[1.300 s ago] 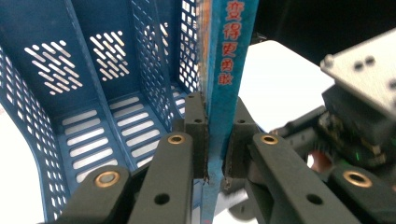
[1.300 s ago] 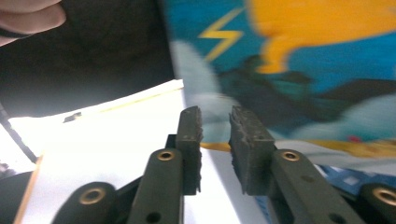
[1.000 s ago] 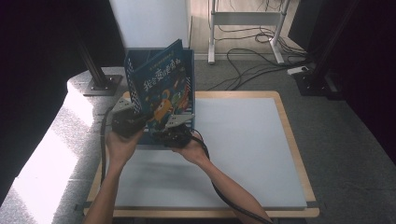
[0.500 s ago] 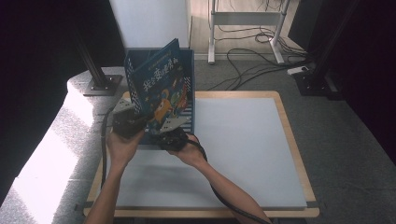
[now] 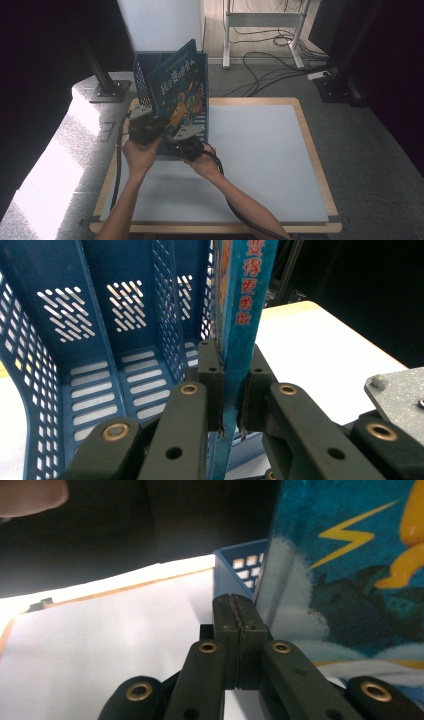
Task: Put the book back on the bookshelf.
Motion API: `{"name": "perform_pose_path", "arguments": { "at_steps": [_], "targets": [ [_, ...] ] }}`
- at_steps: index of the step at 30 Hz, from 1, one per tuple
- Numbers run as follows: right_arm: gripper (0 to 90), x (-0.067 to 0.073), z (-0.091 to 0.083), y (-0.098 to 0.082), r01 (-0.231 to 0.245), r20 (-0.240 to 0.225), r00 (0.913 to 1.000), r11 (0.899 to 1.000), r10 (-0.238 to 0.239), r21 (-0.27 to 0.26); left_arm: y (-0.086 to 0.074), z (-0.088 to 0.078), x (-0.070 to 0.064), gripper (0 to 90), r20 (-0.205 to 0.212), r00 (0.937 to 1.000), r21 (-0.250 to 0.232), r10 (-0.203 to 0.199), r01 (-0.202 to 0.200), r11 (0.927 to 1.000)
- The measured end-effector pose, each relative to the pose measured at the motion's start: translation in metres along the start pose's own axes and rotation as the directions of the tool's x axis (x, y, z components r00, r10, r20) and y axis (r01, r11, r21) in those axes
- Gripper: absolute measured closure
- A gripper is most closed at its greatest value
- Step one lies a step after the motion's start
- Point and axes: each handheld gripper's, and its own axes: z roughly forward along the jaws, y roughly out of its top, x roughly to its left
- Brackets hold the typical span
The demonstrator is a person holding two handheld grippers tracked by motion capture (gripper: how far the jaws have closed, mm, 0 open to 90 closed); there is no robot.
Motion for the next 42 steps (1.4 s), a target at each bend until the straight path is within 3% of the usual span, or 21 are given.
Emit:
{"name": "perform_pose_path", "arguments": {
  "at_steps": [6, 23, 36, 39, 42],
  "targets": [
    [88.8, -0.009, -0.003, -0.003, -0.015, 0.028, 0.9995, 1.000, 0.015, 0.006, 0.003, 0.011, -0.005, 83.3, 0.010, 0.9994, 0.000, -0.032, 0.032, 0.9995],
    [88.9, -0.033, -0.011, -0.008, -0.021, 0.082, 0.9964, 1.000, 0.020, 0.006, 0.010, 0.034, -0.020, 83.4, -0.047, 0.9985, -0.034, -0.028, 0.027, 0.9991],
    [88.9, -0.036, -0.014, -0.004, -0.024, 0.065, 0.9976, 1.000, 0.024, -0.006, 0.013, 0.035, -0.026, 83.6, -0.086, 0.9954, -0.060, -0.042, 0.037, 0.9975],
    [88.9, -0.037, -0.014, -0.004, -0.010, 0.091, 0.9958, 1.000, 0.010, 0.001, 0.012, 0.037, -0.029, 83.6, -0.104, 0.9938, -0.072, -0.039, 0.032, 0.9969],
    [88.9, -0.041, -0.015, -0.005, -0.019, 0.087, 0.9960, 1.000, 0.019, -0.002, 0.013, 0.040, -0.028, 83.6, -0.092, 0.9946, -0.075, -0.048, 0.041, 0.9964]
  ]
}}
